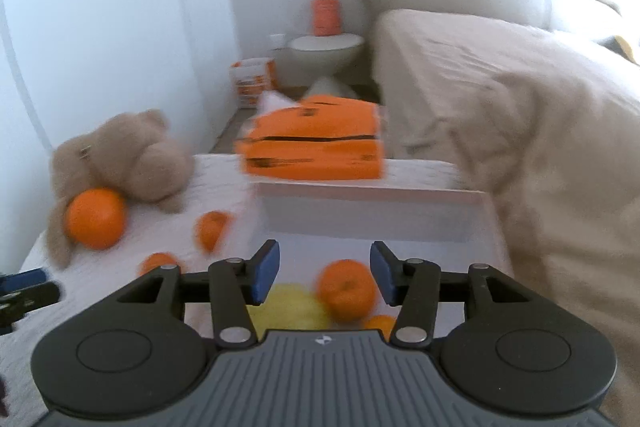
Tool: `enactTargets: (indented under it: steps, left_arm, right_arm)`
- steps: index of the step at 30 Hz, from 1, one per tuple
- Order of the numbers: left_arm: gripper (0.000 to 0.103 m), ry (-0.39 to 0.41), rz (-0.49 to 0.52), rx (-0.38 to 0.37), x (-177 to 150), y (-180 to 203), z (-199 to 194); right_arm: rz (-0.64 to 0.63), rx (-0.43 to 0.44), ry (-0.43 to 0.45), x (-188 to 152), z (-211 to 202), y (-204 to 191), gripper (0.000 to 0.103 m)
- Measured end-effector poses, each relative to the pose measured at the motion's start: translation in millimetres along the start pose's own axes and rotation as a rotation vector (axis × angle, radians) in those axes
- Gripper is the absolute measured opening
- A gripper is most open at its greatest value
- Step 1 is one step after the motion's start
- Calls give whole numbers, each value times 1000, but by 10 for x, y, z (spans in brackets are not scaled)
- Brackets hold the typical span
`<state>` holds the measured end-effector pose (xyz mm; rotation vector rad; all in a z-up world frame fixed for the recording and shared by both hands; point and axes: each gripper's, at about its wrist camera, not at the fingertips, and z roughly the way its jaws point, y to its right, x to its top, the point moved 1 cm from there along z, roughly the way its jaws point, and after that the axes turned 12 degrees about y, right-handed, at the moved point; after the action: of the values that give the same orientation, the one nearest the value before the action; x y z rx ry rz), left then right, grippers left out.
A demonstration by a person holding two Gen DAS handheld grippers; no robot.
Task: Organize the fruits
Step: 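Grasp an orange beside the teddy bear with the right gripper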
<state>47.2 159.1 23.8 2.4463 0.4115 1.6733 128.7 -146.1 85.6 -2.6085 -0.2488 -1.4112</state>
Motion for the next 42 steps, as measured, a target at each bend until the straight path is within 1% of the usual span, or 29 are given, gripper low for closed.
enactTargets:
  steps: [2,4,6,10,12,16,18,19,23,25,27,33,36,37,38,39,42]
  left_arm:
    - [62,32,-37,3,-75,-85,-20]
    - [62,42,-94,-16,-139,-175,-5]
    - [62,55,-142,-35,-197,-243,-9]
    - [62,74,-187,-73,-246,-304,0]
    - [62,76,-198,-85,-263,-321,-5]
    - [62,54,-198,-88,-301,-326,14]
    - [62,46,-193,-78,-308,-332,21]
    - [62,47,-192,-76,-310,-330,10]
    - [62,52,-197,-92,-308,-325,-20]
    - [62,56,-195,-101,-302,-314,-37]
    - [62,64,-190,-108,-296,-301,-58]
    - [62,75,-174,-112,-288,-275,-81]
    - [62,75,-174,-113,-289,-276,-82]
    - [62,75,-175,-112,-290,-279,-82]
    - [62,75,-176,-112,-290,-280,-81]
    - [62,75,-176,-112,-288,-282,-81]
    - [62,73,-178,-110,-291,-287,-74]
  right_arm:
    - [-43,38,-5,4,-28,-226,51]
    - [-92,76,-16,1,-49,-474,53]
    - [-128,110,-34,-6,-42,-686,53]
    - [-135,145,-87,24,128,-1000,53]
    - [-121,133,-116,34,269,-1085,54]
    - [-64,113,-220,16,675,-1176,54]
    - [-87,67,-247,-34,848,-1246,54]
    - [-117,36,-237,-46,900,-1288,54]
    - [-216,-40,-176,27,974,-1400,54]
    - [-243,-57,-185,57,1047,-1417,53]
    - [-266,-94,-194,66,1133,-1415,53]
    - [-322,-169,-230,2,1382,-1410,52]
    - [-334,-185,-255,-21,1424,-1428,52]
    - [-340,-182,-263,-28,1425,-1439,50]
    - [-348,-179,-271,-40,1422,-1447,44]
    - [-354,-179,-272,-51,1414,-1452,44]
    - [-332,-158,-238,-35,1344,-1452,43]
